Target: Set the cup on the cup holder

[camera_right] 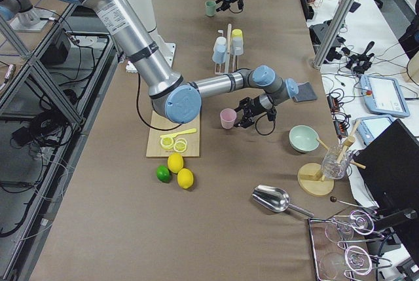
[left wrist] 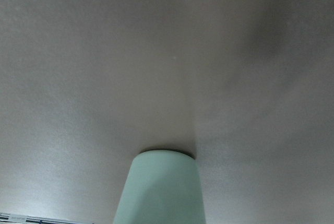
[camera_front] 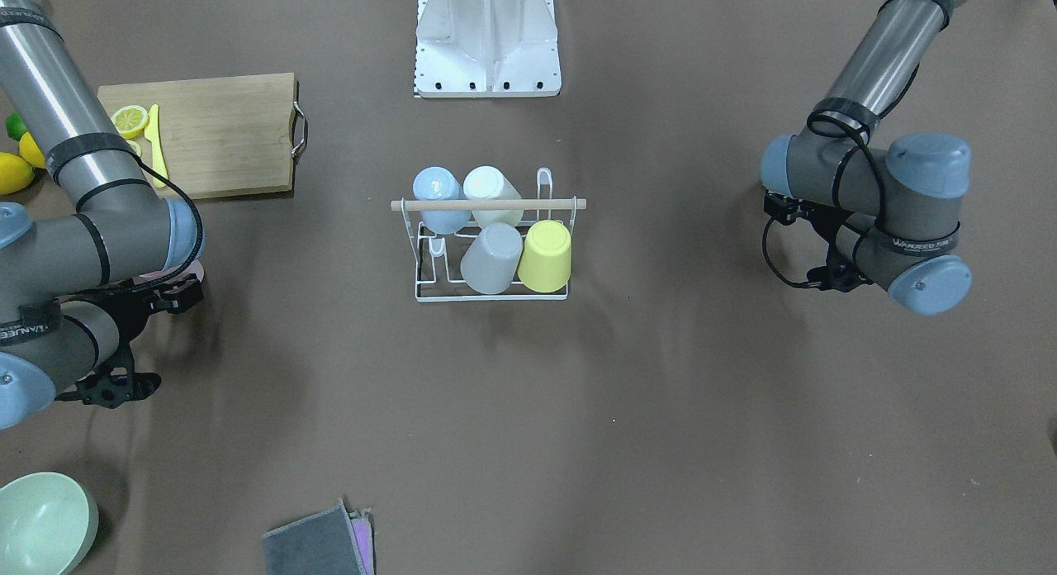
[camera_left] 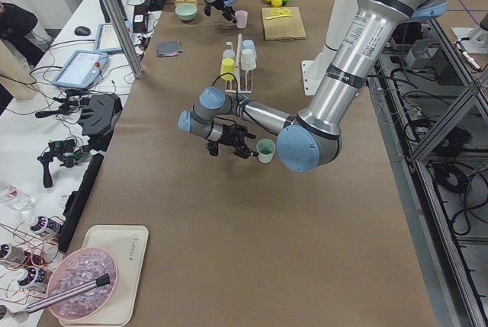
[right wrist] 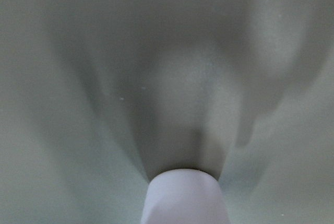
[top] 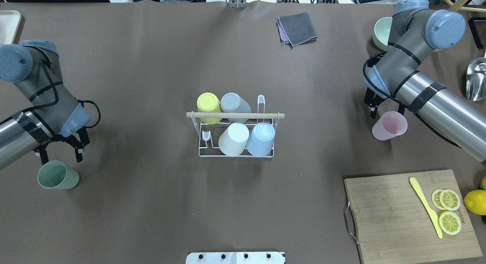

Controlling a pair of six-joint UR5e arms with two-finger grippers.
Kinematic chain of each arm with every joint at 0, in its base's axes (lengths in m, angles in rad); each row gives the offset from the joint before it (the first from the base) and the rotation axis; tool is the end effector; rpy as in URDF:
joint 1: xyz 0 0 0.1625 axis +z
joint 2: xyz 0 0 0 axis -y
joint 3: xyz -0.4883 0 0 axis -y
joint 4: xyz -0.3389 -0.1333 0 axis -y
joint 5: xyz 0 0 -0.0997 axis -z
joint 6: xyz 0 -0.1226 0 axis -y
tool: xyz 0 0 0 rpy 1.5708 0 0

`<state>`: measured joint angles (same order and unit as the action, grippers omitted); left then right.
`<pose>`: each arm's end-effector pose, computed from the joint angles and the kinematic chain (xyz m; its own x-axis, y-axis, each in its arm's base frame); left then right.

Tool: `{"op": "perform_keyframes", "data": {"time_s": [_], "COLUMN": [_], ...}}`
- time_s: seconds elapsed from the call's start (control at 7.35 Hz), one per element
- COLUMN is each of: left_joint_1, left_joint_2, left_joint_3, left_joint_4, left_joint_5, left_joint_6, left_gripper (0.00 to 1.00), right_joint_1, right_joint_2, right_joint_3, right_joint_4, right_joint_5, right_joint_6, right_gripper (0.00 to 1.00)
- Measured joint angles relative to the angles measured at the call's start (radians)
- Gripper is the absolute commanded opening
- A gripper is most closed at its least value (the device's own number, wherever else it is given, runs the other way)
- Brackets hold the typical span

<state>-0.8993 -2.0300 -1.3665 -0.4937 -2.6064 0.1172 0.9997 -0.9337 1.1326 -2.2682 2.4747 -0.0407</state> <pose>0.3306 -0.4608 0.6304 0.7364 -0.1126 -0.6671 -0.5131 0.5498 -0.6592 -0.3332 -0.5870 0.6023 0.7035 -0.0484 0.7090 0.5038 0.7376 -0.4496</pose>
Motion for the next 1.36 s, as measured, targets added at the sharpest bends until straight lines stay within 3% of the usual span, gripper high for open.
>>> {"op": "perform_keyframes", "data": {"time_s": [0.95,1.09,1.36], "left_joint_1": [0.037,0.039,0.043], "left_joint_2": [0.053,0.051,0.056], "left_joint_3": [-0.022,-0.017,-0.012], "left_joint_4": [-0.055,-0.07,-0.072], "left_joint_5": [-0.005,-0.01,-0.012], "left_joint_6": [0.012,0.008,0.006], "left_gripper": [0.97,0.73,0.71], "right_joint_1": [0.0,0.0,-0.003], "right_joint_2": [0.019,0.023,0.026], "right_joint_3": [-0.09,-0.097,-0.101], "right_joint_4": [0.004,0.004,0.002], "right_joint_5": [0.01,0.012,0.015], "right_joint_6": [-0.042,-0.041,-0.041], "right_gripper": [0.91,0.91,0.91]}}
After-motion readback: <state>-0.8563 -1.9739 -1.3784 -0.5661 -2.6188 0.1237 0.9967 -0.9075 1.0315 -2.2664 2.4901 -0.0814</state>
